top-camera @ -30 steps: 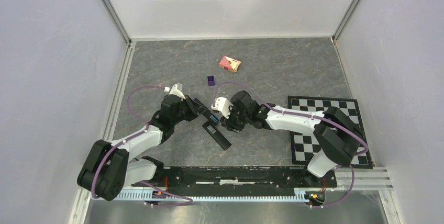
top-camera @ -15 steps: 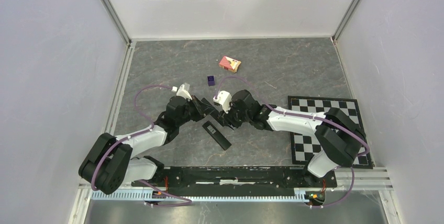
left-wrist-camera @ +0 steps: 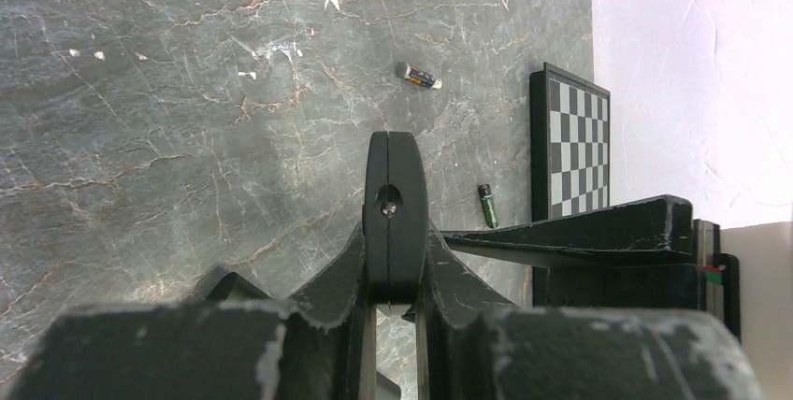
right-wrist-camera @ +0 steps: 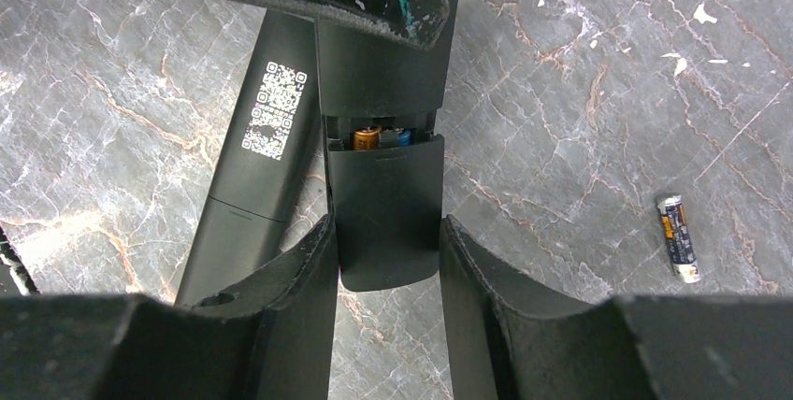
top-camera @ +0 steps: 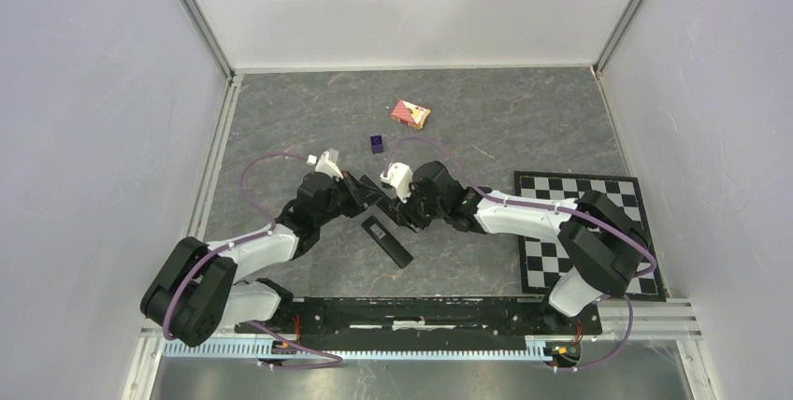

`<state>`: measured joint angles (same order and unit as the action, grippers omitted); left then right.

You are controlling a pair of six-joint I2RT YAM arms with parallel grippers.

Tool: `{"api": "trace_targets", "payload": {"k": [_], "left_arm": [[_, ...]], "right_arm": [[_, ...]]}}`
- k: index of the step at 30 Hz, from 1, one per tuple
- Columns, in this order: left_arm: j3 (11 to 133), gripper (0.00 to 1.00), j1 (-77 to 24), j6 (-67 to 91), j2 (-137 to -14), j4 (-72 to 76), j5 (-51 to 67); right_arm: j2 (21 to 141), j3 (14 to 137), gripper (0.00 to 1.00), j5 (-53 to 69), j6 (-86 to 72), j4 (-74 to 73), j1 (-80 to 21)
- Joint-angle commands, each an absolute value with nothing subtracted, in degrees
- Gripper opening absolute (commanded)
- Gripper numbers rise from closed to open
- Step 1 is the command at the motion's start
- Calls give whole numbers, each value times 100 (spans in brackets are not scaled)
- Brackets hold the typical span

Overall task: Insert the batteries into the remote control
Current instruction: Load the battery cover into the remote control.

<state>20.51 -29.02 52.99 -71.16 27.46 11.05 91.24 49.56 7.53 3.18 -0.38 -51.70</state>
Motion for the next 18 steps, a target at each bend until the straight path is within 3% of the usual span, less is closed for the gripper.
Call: {"api": "trace_targets", "payload": {"k": [1, 18], "left_arm": [[2030, 2, -2917, 5500, -7023, 3106, 1142], [1898, 2, -2918, 5940, -6884, 3435, 1463]], "right_arm": [[9209, 5045, 44, 847, 259, 218, -5159], [9364, 5098, 43, 1010, 194, 430, -5159]]}}
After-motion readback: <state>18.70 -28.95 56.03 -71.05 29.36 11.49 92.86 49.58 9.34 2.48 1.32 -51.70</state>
